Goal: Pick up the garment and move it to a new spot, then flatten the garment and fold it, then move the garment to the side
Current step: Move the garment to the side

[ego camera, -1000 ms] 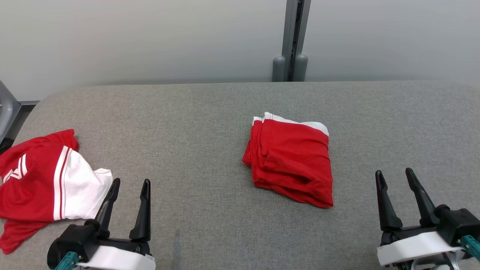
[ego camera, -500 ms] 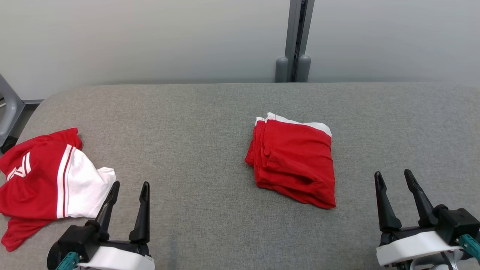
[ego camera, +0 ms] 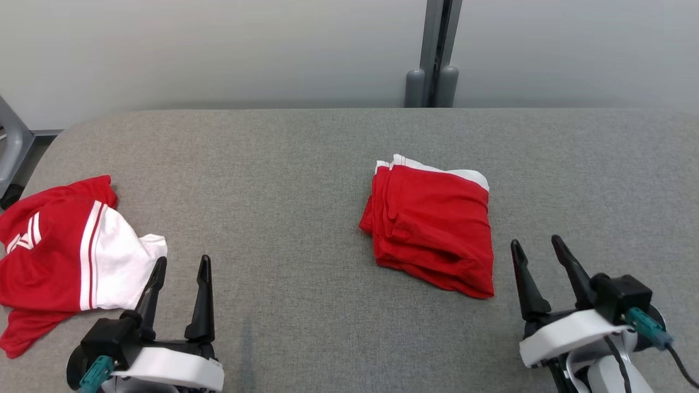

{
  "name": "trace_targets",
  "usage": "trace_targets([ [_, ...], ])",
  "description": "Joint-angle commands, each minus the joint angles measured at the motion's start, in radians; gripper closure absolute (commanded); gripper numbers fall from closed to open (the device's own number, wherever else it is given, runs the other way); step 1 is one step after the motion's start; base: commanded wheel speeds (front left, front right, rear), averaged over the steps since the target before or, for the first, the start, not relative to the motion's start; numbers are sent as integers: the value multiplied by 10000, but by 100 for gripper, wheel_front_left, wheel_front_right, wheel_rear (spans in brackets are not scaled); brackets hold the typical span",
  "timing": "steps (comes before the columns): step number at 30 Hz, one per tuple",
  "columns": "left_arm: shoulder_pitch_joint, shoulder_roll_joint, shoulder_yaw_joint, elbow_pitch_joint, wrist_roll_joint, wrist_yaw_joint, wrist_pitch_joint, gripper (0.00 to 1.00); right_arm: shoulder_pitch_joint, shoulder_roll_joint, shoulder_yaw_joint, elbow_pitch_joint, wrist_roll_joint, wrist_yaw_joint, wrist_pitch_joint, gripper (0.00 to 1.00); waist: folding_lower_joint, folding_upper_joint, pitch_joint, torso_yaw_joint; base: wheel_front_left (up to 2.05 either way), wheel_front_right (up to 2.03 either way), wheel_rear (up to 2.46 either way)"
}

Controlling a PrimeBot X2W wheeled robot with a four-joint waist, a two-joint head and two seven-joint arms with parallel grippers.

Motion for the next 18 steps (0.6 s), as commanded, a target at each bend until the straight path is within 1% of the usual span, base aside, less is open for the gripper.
trace_targets([
  [1,-191,25,-34,2,-68,11,-1,0,-354,-51,40,254,127,1,48,0,0,-1,108,48,0,0,0],
  [4,-323,31,-139,46,-89,-59,-1,0,-1151,-126,180,1306,523,1,436,0,0,-1,225,195,0,0,0],
  [9,-449,26,-202,172,-130,-114,-1,0,-2388,-224,136,2782,1278,1,1630,0,0,-1,271,440,0,0,0],
  [12,-478,26,-232,225,-151,-138,-1,0,-3117,-393,99,3550,1502,1,2552,0,0,-1,282,535,0,0,0],
  [14,-492,28,-267,256,-158,-155,-1,0,-3557,-346,-70,4100,1825,1,3308,0,0,-1,294,593,0,0,0],
  [18,-536,26,-322,309,-182,-173,-1,0,-4456,-327,-340,5022,2054,1,4731,0,0,-1,368,722,0,0,0],
])
